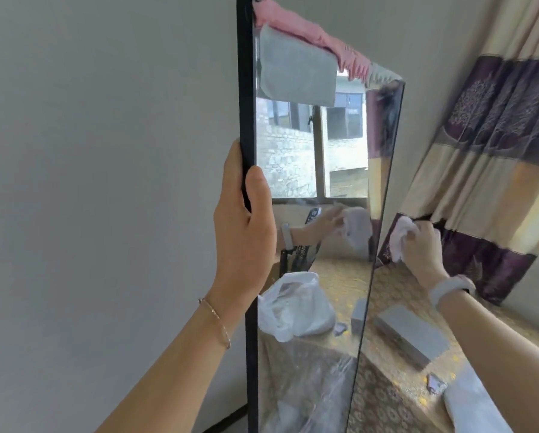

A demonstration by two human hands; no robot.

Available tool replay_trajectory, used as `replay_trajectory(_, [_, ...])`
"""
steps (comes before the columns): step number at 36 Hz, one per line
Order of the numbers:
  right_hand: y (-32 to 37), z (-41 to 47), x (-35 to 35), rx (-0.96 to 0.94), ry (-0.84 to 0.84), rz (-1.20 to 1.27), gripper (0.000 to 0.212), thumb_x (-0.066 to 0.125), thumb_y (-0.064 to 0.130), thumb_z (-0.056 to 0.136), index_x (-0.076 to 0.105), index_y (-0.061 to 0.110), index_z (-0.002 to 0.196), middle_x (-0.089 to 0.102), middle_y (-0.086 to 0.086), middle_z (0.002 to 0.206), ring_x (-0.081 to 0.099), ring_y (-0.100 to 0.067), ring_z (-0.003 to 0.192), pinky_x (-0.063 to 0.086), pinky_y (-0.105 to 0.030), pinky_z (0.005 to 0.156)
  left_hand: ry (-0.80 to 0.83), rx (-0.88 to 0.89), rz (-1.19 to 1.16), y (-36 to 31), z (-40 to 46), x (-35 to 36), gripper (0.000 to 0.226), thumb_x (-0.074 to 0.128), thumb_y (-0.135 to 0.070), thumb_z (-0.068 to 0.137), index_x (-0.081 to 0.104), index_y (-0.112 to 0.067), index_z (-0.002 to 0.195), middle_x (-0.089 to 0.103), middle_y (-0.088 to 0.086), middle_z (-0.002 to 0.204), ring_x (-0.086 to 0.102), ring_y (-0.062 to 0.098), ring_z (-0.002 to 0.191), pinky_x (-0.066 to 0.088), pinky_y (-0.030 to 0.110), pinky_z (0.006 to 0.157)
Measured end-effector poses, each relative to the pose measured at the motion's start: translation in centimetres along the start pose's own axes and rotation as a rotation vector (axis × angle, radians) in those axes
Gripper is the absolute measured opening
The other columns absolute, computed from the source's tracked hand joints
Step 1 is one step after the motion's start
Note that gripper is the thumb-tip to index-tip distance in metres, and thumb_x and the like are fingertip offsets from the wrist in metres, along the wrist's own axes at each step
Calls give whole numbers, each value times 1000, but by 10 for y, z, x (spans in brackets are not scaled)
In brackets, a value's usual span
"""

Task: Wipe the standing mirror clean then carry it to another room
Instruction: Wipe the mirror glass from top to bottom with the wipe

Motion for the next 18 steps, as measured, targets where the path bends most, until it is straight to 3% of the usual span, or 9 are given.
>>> replay_trajectory(2, [51, 14, -25, -188, -128, 102, 21, 35, 10, 86, 51, -2, 92, 50, -18, 99, 48, -30, 93, 44, -37, 82, 7, 17, 7, -3, 0, 0, 40, 29, -7, 99, 30, -7, 139, 49, -50, 79, 44, -33, 74, 32, -9, 68])
replay_trajectory(4, [90, 18, -32, -370, -161, 191, 14, 36, 2, 89, 47, 4, 98, 42, -11, 99, 40, -16, 84, 42, -26, 74, -8, 21, -14, -3, 0, 0, 40, 31, -9, 99, 31, -7, 139, 48, -38, 101, 44, -32, 83, 32, -8, 74])
replay_trajectory(7, [145, -15, -31, -634, -154, 201, 6, 35, -1, 92, 41, 0, 93, 49, -10, 90, 47, -14, 75, 50, -40, 70, -27, 33, -6, -3, 1, -1, 41, 32, -14, 98, 33, -10, 139, 50, -24, 122, 42, -30, 97, 31, -7, 84])
replay_trajectory(9, [129, -25, -10, -584, -208, 86, 26, 32, 8, 96, 34, -17, 90, 37, 15, 87, 38, 1, 75, 44, -23, 81, -32, 30, 6, -3, 1, -2, 39, 31, -9, 99, 34, -10, 138, 48, -45, 98, 44, -32, 84, 32, -8, 76])
replay_trajectory(11, [88, -39, 20, -463, -181, 47, 34, 36, 18, 93, 47, -6, 114, 41, 28, 88, 39, 13, 82, 38, -14, 82, -29, 37, 27, -3, 0, -3, 39, 29, -7, 99, 33, -9, 137, 48, -52, 71, 46, -30, 70, 34, -7, 66])
replay_trajectory(12, [62, -44, 37, -460, -93, 62, 31, 37, 17, 92, 50, -3, 112, 49, 27, 89, 45, 11, 82, 41, -15, 78, -25, 44, 32, -4, 0, -3, 39, 29, -6, 99, 33, -9, 138, 46, -54, 68, 46, -30, 67, 35, -7, 65])
replay_trajectory(14, [15, -62, 66, -471, 73, 58, 33, 38, 13, 94, 55, -7, 74, 59, 3, 74, 54, -17, 67, 44, -37, 63, -18, 53, 38, -4, 1, -5, 39, 29, -6, 99, 33, -8, 138, 46, -54, 69, 46, -29, 67, 35, -6, 65])
replay_trajectory(15, [8, -84, 66, -465, 166, 47, 34, 42, 12, 94, 53, 0, 64, 55, -7, 66, 51, -24, 60, 40, -40, 58, -20, 56, 41, -4, 1, -6, 39, 29, -6, 99, 33, -7, 137, 47, -54, 71, 47, -28, 68, 35, -6, 66])
replay_trajectory(18, [-54, -131, 82, -245, 609, -182, 24, 46, -6, 87, 48, 18, 83, 48, 6, 71, 46, -10, 65, 37, -16, 59, -26, 77, 45, -5, 3, -9, 38, 29, -6, 99, 37, -6, 136, 54, -43, 75, 48, -20, 66, 36, -4, 65])
Point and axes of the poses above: each hand's wrist, its own z-axis towards the middle knuckle, its own x-axis out of the palm, y = z × x, the point moved 6 cm from there along z, towards the middle knuckle
